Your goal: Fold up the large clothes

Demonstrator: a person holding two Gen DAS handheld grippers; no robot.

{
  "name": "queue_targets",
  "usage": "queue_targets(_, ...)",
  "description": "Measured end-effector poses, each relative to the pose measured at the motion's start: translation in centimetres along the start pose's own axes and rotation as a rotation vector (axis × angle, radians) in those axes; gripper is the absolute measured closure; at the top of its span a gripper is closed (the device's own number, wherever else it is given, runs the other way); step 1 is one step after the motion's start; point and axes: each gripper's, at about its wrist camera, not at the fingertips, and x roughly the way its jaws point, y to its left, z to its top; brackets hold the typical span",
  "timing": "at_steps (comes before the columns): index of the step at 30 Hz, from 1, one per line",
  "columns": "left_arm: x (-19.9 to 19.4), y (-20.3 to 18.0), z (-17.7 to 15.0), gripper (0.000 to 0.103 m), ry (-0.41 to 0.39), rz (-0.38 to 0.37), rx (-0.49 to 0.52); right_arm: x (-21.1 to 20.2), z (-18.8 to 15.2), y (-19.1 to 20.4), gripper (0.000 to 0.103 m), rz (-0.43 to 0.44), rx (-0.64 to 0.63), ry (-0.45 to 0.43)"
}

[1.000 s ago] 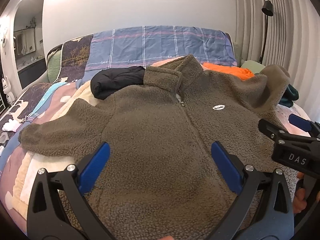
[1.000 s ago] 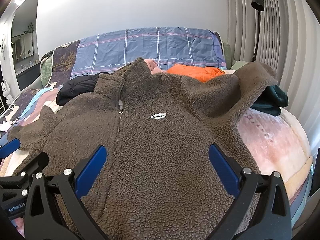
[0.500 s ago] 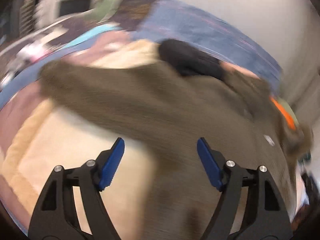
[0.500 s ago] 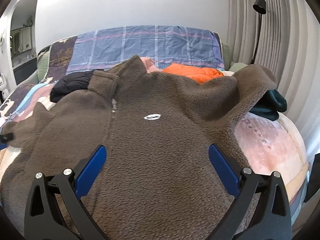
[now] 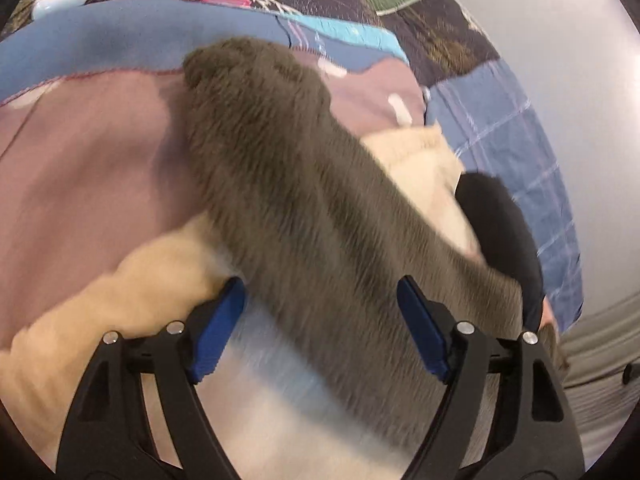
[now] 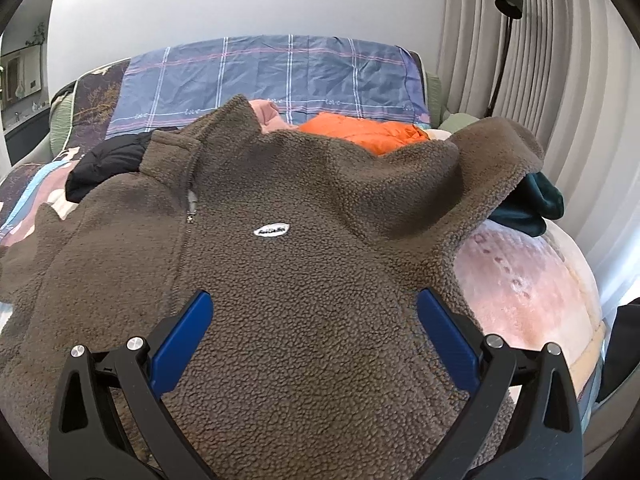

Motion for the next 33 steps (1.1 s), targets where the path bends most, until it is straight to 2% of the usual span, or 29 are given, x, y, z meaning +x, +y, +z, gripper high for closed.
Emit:
queue_targets(1,0.2,-0.5,0.4,0.043,-0.016,-0.002,0.0,0.1,0.0,-0.1,0.001,-0.002,0.0,0.002)
queue_targets(3,0.7,-1.2,0.9,0.09,-0.03,0.006,0.019,0.2,0.1,-0.4,0.001,-0.001,0.001,0.005)
queue_targets(6,-0.3,-3.8,0.9,0.091,-0.072,-0.01,0.062,0.3,0.3,-0.8,0.001,0.002,-0.006,0.0)
queue_targets(9,-3.5,-10.2,-0.7,0.091,-0.141,-0.09,0.218,0.4,0.5,-1.4,0.001,-0.017,-0.025,-0.014)
queue_targets(10,-4.7,-12.7,-1.7,0.091,-0.156,-0.124,0.285,0.5,0.6,-1.7,0.001,-0.021,-0.026,-0.017)
queue_targets(11,-6.2,-16.5,-3.6,0.091,-0.177,-0.17,0.394,0.5,0.6,-2.2,0.001,-0.024,-0.022,-0.018)
queue_targets(12,-7.3,-18.0,-5.0,0.091,-0.184,-0.193,0.449,0.5,0.7,-2.5,0.001,-0.024,-0.014,-0.019)
queue_targets(14,-9.5,-23.6,-9.6,0.091,-0.181,-0.292,0.617,0.4,0.7,-3.6,0.001,-0.017,0.014,-0.019)
queue_targets(17,-10.6,-30.2,-17.5,0.089,-0.133,-0.396,0.859,0.0,0.5,-5.1,0.001,-0.011,0.052,-0.015)
queue_targets(19,-9.9,-33.4,-23.9,0.084,-0.057,-0.447,1.025,-0.1,0.2,-5.9,0.001,-0.018,0.062,-0.009)
queue_targets(20,-9.2,-34.2,-26.3,0.075,-0.021,-0.455,1.084,-0.2,0.0,-6.5,0.001,-0.023,0.066,-0.002)
queue_targets(21,-8.6,-34.8,-28.6,0.059,0.015,-0.459,1.14,-0.2,-0.2,-6.9,0.001,-0.026,0.069,0.004)
queue_targets(23,-6.7,-35.0,-33.0,0.039,0.101,-0.427,1.248,-0.4,-0.4,-7.8,0.001,-0.018,0.079,0.017)
queue_targets(24,-6.0,-34.5,-34.6,0.039,0.14,-0.398,1.289,-0.4,-0.5,-8.2,0.001,-0.005,0.083,0.021)
queue_targets(26,-4.9,-33.3,-36.1,0.039,0.198,-0.376,1.334,-0.2,-0.4,-8.9,0.001,0.049,0.093,0.044)
queue_targets(28,-5.1,-32.0,-35.7,0.036,0.212,-0.362,1.335,0.4,-0.2,-8.9,0.001,0.124,0.098,0.088)
queue_targets(31,-6.3,-29.5,-33.2,0.031,0.214,-0.368,1.285,1.5,0.6,-7.4,0.001,0.236,0.084,0.148)
queue_targets(33,-7.4,-27.6,-31.3,0.024,0.182,-0.363,1.245,1.4,1.4,-5.3,0.001,0.26,0.02,0.134)
